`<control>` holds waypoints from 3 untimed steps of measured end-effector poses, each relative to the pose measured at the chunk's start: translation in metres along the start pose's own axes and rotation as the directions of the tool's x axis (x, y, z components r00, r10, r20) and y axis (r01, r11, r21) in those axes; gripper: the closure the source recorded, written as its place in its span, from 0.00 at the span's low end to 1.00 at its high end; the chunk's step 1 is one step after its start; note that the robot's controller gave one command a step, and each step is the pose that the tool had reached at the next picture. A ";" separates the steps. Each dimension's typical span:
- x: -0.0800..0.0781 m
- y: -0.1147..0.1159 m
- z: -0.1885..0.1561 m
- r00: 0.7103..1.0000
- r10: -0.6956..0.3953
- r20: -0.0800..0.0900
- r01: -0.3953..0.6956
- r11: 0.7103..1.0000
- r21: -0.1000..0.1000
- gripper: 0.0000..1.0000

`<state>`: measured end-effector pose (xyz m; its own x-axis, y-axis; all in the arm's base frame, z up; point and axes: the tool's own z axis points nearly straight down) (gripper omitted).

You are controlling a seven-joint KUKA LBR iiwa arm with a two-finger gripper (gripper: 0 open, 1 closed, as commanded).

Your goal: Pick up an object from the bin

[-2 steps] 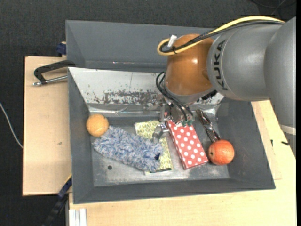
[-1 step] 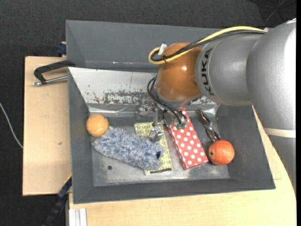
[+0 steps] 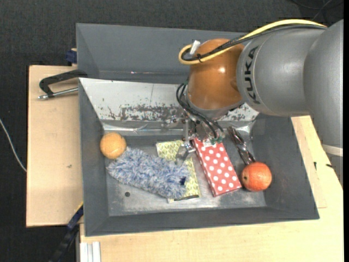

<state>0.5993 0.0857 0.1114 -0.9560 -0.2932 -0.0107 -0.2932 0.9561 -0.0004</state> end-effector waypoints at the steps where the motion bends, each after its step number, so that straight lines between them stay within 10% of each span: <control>1: 0.001 -0.016 0.037 0.984 0.178 -0.002 -0.178 0.984 -0.004 0.00; 2: -0.008 -0.003 0.032 0.995 -0.100 0.021 0.100 0.995 0.003 1.00; 3: -0.008 -0.003 0.032 0.995 -0.100 0.021 0.100 0.995 0.002 1.00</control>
Offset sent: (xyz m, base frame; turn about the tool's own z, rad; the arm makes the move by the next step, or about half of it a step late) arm 0.0004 -0.0037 -0.0414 -0.1037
